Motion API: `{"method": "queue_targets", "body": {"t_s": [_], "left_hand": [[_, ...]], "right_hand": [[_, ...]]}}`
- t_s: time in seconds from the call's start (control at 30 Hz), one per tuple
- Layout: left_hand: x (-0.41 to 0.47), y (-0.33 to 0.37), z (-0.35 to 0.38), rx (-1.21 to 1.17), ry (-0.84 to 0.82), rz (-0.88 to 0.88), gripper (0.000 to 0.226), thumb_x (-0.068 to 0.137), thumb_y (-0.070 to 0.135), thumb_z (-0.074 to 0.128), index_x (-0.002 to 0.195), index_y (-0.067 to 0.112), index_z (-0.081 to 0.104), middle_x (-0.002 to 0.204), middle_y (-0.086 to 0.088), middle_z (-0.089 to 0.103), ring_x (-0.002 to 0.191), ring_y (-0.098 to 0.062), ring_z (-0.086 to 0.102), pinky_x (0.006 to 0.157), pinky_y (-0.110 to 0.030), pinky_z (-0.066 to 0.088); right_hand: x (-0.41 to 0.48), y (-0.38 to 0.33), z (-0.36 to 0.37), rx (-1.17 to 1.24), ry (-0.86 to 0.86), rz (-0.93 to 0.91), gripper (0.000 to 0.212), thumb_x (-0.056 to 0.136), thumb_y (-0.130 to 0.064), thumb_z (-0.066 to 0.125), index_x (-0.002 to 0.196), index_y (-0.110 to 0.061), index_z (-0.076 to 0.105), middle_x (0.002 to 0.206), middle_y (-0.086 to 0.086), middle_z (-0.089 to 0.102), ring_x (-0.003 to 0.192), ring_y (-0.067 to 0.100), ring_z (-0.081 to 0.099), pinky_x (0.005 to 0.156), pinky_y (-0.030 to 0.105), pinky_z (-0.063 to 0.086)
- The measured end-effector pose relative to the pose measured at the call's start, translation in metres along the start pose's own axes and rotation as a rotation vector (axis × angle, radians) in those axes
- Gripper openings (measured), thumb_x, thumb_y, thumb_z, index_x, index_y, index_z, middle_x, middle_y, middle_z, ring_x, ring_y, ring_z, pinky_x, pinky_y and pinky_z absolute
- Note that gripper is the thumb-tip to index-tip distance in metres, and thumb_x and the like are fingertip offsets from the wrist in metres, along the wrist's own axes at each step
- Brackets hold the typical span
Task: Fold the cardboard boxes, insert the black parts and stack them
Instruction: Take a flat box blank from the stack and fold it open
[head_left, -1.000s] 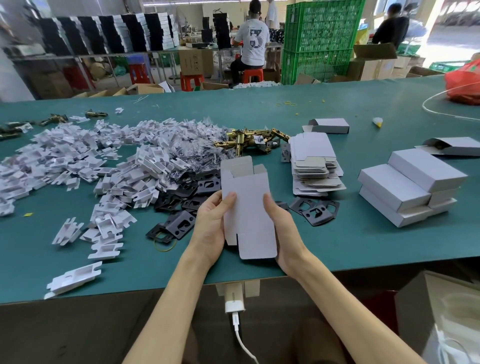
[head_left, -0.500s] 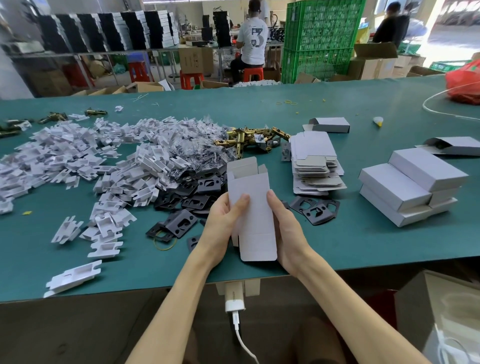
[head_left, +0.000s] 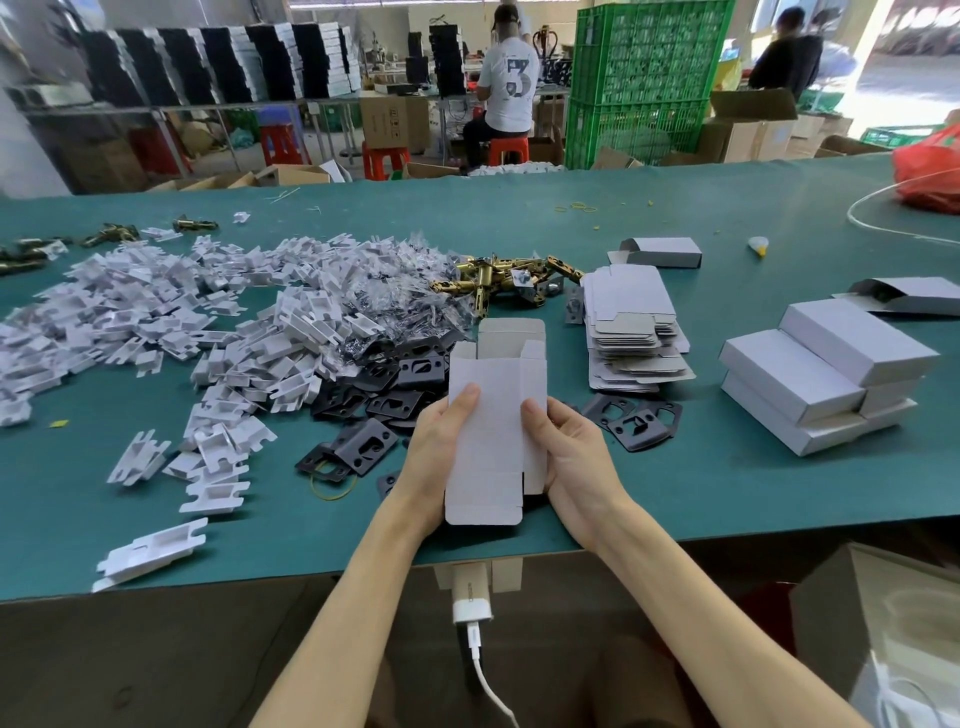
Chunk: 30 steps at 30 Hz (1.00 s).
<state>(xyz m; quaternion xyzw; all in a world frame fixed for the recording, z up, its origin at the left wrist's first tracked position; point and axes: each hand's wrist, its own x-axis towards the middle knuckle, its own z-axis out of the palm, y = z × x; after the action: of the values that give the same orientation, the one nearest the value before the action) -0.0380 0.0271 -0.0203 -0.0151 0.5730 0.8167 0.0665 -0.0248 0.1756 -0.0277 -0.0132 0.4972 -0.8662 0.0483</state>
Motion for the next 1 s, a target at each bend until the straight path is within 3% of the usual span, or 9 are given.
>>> {"method": "queue_targets", "body": {"t_s": [0.13, 0.27, 0.4, 0.53, 0.6, 0.77, 0.9, 1.0], "left_hand": [[-0.0011, 0.0029, -0.0009, -0.041, -0.032, -0.034, 0.045, 0.096, 0.040, 0.063, 0.123, 0.004, 0.069, 0.110, -0.019, 0.077, 0.089, -0.031, 0.076, 0.069, -0.042, 0.063], [-0.0004, 0.0049, -0.0006, -0.098, -0.028, -0.037, 0.049, 0.103, 0.048, 0.051, 0.126, 0.009, 0.068, 0.115, -0.019, 0.076, 0.097, -0.033, 0.076, 0.075, -0.045, 0.064], [0.0011, 0.0041, -0.0003, -0.062, 0.039, 0.014, 0.030, 0.109, 0.030, 0.048, 0.117, 0.009, 0.068, 0.099, -0.013, 0.079, 0.081, -0.027, 0.077, 0.063, -0.039, 0.063], [-0.0007, 0.0043, 0.0010, -0.002, 0.026, 0.036, 0.023, 0.109, 0.025, 0.050, 0.118, 0.011, 0.065, 0.093, -0.009, 0.079, 0.076, -0.025, 0.076, 0.058, -0.037, 0.061], [-0.0028, 0.0056, 0.0021, -0.007, -0.027, 0.020, 0.028, 0.109, 0.028, 0.050, 0.126, 0.011, 0.064, 0.099, -0.011, 0.078, 0.079, -0.026, 0.076, 0.059, -0.037, 0.061], [-0.0049, 0.0050, 0.0038, -0.026, -0.118, -0.006, 0.041, 0.105, 0.043, 0.053, 0.143, 0.027, 0.057, 0.125, -0.015, 0.073, 0.098, -0.034, 0.075, 0.072, -0.045, 0.063], [-0.0035, 0.0035, 0.0040, -0.038, -0.143, 0.015, 0.052, 0.099, 0.046, 0.058, 0.150, 0.043, 0.048, 0.137, -0.004, 0.069, 0.117, -0.034, 0.070, 0.093, -0.054, 0.060], [-0.0019, 0.0025, 0.0033, -0.018, -0.131, 0.051, 0.047, 0.099, 0.038, 0.060, 0.146, 0.042, 0.053, 0.133, -0.001, 0.071, 0.114, -0.030, 0.071, 0.090, -0.048, 0.062]], "right_hand": [[0.0012, 0.0033, -0.0009, -0.005, 0.021, -0.026, 0.024, 0.098, -0.016, 0.061, 0.118, -0.005, 0.070, 0.116, 0.016, 0.074, 0.100, 0.026, 0.073, 0.083, 0.038, 0.062], [0.0001, 0.0059, 0.0017, -0.083, 0.029, -0.056, 0.025, 0.094, -0.020, 0.066, 0.114, -0.006, 0.072, 0.111, 0.015, 0.076, 0.097, 0.025, 0.073, 0.081, 0.036, 0.061], [-0.0005, 0.0063, 0.0030, -0.135, 0.020, -0.061, 0.023, 0.098, -0.015, 0.063, 0.116, -0.002, 0.068, 0.108, 0.015, 0.076, 0.094, 0.025, 0.074, 0.076, 0.033, 0.060], [-0.0003, 0.0056, 0.0045, -0.197, 0.118, -0.104, 0.049, 0.092, -0.018, 0.074, 0.133, -0.014, 0.048, 0.104, 0.009, 0.077, 0.099, 0.031, 0.073, 0.084, 0.046, 0.061], [-0.0001, 0.0060, 0.0057, -0.239, 0.094, -0.133, 0.065, 0.090, -0.024, 0.078, 0.142, -0.025, 0.040, 0.108, 0.007, 0.075, 0.102, 0.028, 0.072, 0.087, 0.045, 0.060], [-0.0004, 0.0080, 0.0067, -0.338, 0.120, -0.174, 0.065, 0.091, -0.028, 0.076, 0.146, -0.034, 0.043, 0.117, 0.007, 0.068, 0.098, 0.015, 0.072, 0.083, 0.037, 0.062], [-0.0018, 0.0069, 0.0060, -0.262, 0.155, -0.148, 0.056, 0.098, -0.025, 0.067, 0.148, -0.029, 0.044, 0.113, 0.009, 0.071, 0.102, 0.028, 0.071, 0.088, 0.053, 0.059], [-0.0022, 0.0046, 0.0059, -0.226, 0.155, -0.146, 0.049, 0.099, -0.022, 0.065, 0.145, -0.027, 0.048, 0.111, 0.011, 0.072, 0.103, 0.033, 0.071, 0.088, 0.057, 0.058]]}}
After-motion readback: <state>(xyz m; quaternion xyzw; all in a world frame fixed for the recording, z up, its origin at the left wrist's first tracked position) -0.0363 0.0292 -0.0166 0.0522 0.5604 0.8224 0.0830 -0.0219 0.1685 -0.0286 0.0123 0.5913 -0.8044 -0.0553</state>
